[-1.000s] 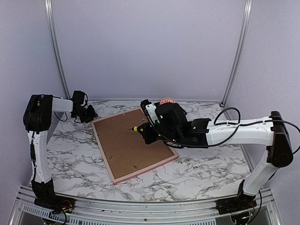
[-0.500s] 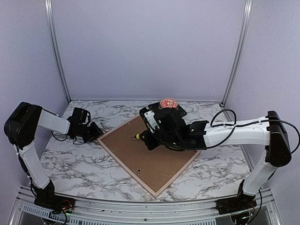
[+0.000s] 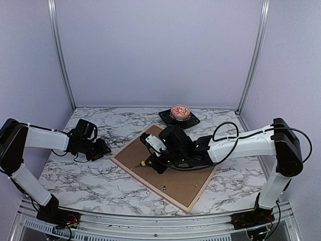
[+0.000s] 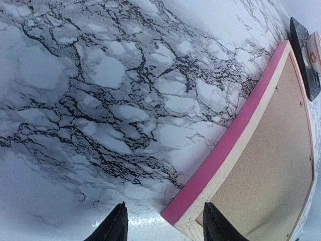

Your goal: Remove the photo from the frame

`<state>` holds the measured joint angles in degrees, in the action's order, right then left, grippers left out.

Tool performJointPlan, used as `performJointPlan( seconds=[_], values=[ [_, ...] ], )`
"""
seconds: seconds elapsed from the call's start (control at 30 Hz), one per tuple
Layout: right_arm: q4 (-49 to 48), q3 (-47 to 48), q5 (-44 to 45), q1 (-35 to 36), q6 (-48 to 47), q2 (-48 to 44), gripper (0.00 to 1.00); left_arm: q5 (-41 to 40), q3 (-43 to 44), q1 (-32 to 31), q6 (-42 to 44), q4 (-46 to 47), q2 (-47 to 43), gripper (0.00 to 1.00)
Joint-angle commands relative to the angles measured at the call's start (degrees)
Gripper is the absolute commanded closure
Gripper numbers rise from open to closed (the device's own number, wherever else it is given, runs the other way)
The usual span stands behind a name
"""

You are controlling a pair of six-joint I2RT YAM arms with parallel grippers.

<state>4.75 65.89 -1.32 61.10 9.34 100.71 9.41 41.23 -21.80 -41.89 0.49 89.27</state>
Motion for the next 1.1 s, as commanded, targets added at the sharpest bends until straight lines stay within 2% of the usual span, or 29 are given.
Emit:
performJointPlan(
  seconds=[0.0,0.27,0.6,1.07],
  values=[
    [-1.3,-2.3,-5.0,-0.4,-1.7,-1.9,1.0,-0.4,1.3,-1.8,3.9,-6.3,0.3,0.46],
    [-1.5,-4.6,-6.6,-0.3,-0.9,-2.0,1.0,-3.5,1.3,-5.2,4.2,-7.0,3.3,0.44],
    [-4.2,-1.9,-2.7,-0.2,2.7,2.3,1.0,-7.1,0.4,-5.7,2.3,-9.0,4.7,0.51],
    [-6.6,-1.9,-1.5,-0.5,4.5,2.9,1.0,-4.5,0.5,-2.2,-3.2,-3.5,-2.6,0.52]
  ],
)
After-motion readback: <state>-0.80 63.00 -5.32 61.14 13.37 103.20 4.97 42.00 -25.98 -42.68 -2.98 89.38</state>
